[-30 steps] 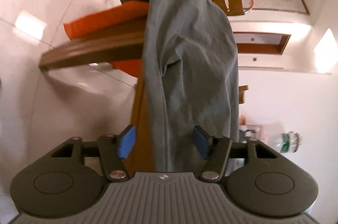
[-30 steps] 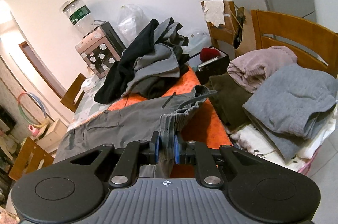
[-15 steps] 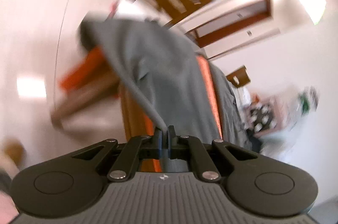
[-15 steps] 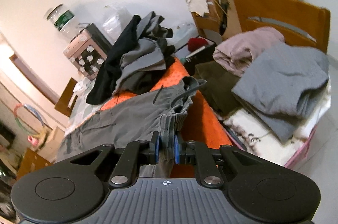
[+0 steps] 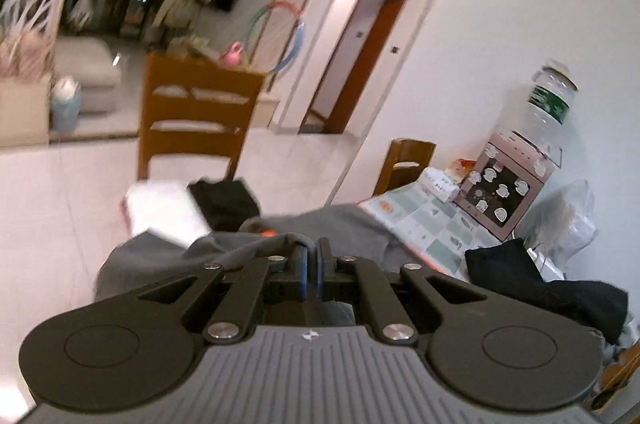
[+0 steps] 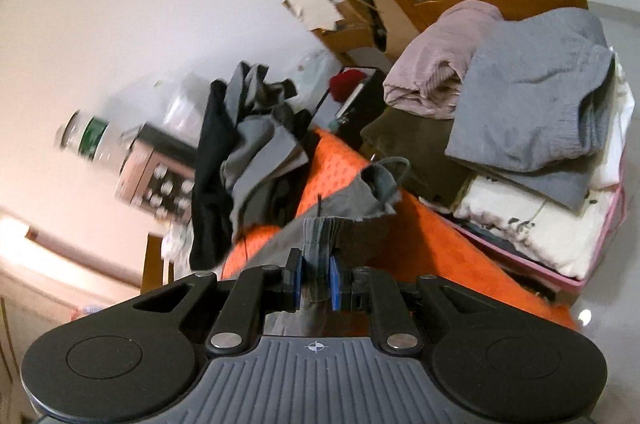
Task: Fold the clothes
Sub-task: 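Lift the trouser waistband with the right gripper while the left gripper grasps the trouser fabric, then lay the grey trousers on the tablecloth and open both grippers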
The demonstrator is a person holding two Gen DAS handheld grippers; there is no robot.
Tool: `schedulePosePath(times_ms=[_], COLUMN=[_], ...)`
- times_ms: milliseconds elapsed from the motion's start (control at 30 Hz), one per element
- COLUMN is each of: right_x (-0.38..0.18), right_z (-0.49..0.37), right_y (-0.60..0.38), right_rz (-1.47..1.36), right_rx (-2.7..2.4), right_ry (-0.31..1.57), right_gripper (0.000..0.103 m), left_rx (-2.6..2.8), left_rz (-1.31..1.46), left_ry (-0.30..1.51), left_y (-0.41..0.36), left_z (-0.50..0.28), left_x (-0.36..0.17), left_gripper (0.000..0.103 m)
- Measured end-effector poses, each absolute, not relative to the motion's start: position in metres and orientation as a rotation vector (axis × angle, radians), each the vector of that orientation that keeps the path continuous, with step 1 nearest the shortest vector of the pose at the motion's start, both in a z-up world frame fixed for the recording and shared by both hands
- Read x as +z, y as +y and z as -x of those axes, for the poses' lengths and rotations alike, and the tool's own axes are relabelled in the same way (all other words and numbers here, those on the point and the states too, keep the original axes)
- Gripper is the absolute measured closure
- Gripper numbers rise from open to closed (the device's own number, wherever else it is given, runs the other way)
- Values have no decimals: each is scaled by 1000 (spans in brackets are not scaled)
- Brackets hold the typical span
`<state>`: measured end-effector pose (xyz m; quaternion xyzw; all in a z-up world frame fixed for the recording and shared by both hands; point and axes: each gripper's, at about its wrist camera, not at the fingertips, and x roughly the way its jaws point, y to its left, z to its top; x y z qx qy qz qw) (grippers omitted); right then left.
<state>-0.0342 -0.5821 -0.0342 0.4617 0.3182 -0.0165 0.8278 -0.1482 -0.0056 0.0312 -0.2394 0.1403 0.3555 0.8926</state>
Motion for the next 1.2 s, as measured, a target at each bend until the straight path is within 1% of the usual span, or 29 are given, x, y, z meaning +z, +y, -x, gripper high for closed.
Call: schedulePosePath(times_ms=[167, 333, 467, 600, 733, 833, 867, 967, 1067, 1133, 1167, 1200], right_x=[-40, -52, -66, -86, -109, -119, -121, -125, -123, -114, -109, -104], right_z=[-14, -71, -118, -161, -196, -213, -216, -225, -231, -232, -233, -231], right_y=[-573, -565, -553, -544, -533, -525, -522, -517, -513, -510, -508, -507], right_rz=[-1033, -1037, -986, -917, -819, -741, -723, -672, -604, -512, -462, -427], right_rx=[-136, -231, -318, -405, -454, -471, -475, -468, -441, -426, -419, -402], right_ry=[677, 717, 762, 828, 915, 944, 949, 971, 988, 977, 968, 960], right_gripper=[87, 87, 87, 87, 85, 84, 84, 82, 78, 60, 57, 55], left_rx=[654, 595, 522, 465, 441, 417, 412, 398, 380, 351, 337, 322], left_rz=[441, 399, 323, 266, 244, 236, 230, 218, 196, 215, 224, 235], left_ry=[302, 402, 473, 602, 771, 836, 851, 892, 873, 865, 862, 859], left_y=[10, 29, 36, 44, 55, 60, 60, 58, 56, 59, 60, 62], left_z=[40, -78, -163, -238, -299, -324, -327, -327, -324, -315, -311, -308], left_x=[35, 15, -6, -42, -97, -125, -133, -157, -164, -160, -158, -153], left_gripper=[99, 99, 99, 99, 97, 95, 92, 91, 90, 88, 80, 66])
